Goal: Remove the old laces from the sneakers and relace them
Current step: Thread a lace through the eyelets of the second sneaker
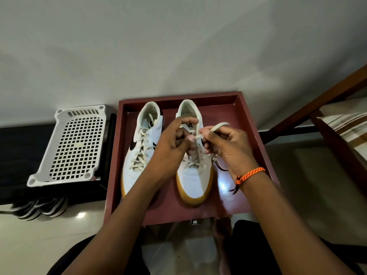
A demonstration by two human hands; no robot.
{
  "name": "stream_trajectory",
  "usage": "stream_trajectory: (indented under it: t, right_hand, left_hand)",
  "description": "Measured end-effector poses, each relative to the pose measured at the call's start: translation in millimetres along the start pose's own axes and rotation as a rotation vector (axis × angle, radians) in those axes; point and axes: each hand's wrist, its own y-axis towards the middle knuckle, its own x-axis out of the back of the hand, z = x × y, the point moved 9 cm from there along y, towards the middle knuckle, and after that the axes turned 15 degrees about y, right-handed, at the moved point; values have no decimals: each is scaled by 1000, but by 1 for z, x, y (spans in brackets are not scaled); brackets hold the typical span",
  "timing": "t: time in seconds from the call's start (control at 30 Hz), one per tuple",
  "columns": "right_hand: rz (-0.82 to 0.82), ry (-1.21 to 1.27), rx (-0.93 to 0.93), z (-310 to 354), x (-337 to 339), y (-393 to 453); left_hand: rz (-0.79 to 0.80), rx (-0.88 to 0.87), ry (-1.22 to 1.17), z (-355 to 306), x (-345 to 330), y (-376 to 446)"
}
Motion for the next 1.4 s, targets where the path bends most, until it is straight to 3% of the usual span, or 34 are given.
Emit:
stream_trajectory:
  t: [0.2,0.27,0.37,0.5,0.6,0.7,0.83,1.1,1.2,1.33,1.4]
  right_hand:
    - [-266,80,89,15,46,7]
    - [-242,-15,106,17,45,6]
    - [-58,-174,109,16,17,2]
    - [109,-235,109,8,-11,-4]
    - [135,-229,94,6,-13,-4]
    - [110,-271,147,11,-9,-2]
    - [35,-355,201,13,-1,-1]
    - [-4,-452,189,5,3,-2]
    - [17,-535,180,-2,3,1]
    - [-25,-869,287,-2,8,2]
    - [-13,-864,247,-7,11,4]
  left_hand:
    - [-144,223,139,21,33,-4]
    - [-252,188,312,17,43,-6]
    - [-311,51,431,1,37,-8]
    - [-150,-76,236,-7,7,-4]
    - [-37,-50,104,-4,-9,-1]
    - [-57,1,185,11,-11,5]
    - [-93,105,114,24,-8,11]
    - [-129,133,212,30,-12,12]
    - [-142,145,323,29,-8,11]
    - [-210,168,770,24,2,4]
    - [-211,137,871,20,-1,1]
